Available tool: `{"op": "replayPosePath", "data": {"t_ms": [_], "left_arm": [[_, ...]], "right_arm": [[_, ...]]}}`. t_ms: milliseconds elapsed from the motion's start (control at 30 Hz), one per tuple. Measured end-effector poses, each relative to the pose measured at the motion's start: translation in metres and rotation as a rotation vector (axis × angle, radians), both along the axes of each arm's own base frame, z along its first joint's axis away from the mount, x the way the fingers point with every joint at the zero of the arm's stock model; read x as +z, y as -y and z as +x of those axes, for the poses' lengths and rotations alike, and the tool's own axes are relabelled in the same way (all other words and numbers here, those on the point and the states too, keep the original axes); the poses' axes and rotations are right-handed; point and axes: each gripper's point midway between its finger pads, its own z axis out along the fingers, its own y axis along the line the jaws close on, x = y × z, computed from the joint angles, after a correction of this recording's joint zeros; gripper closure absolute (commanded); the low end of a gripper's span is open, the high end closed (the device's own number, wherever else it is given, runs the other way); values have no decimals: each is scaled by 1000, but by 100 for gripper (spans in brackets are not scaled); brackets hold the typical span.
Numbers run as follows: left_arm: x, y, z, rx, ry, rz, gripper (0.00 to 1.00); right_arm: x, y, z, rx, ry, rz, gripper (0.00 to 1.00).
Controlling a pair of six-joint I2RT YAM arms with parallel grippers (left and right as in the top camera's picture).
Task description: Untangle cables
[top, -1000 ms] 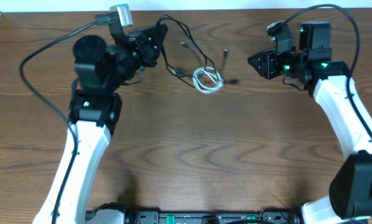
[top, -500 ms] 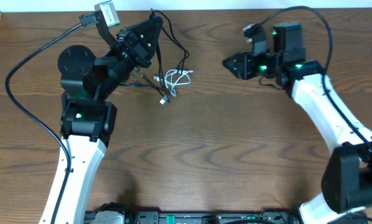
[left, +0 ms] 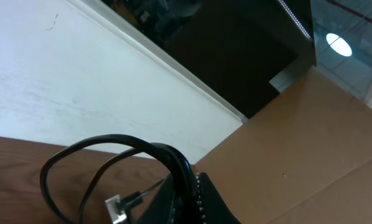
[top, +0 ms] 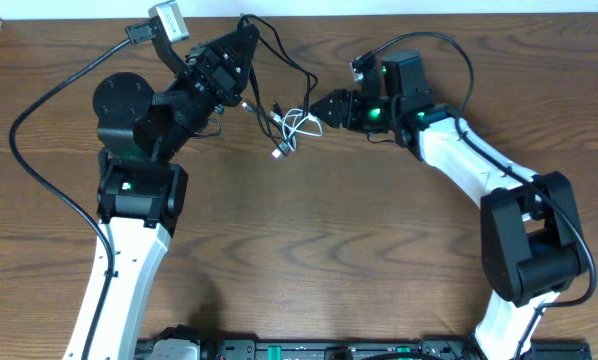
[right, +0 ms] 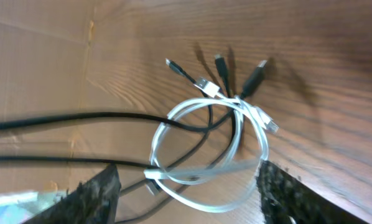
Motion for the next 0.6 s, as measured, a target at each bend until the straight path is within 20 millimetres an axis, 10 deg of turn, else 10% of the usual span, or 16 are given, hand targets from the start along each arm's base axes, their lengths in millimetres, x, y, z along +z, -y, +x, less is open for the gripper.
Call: {"op": "replayPosePath", "data": {"t_ms": [300,600], "left_arm": [[-2,0,0,0,-7,1,92],[3,-1,1,6,8,-9,92]], "right_arm": [[-37,-23,-7,-45,-177,46,31],[-74,-46,-28,-3,-268,19,68]]}}
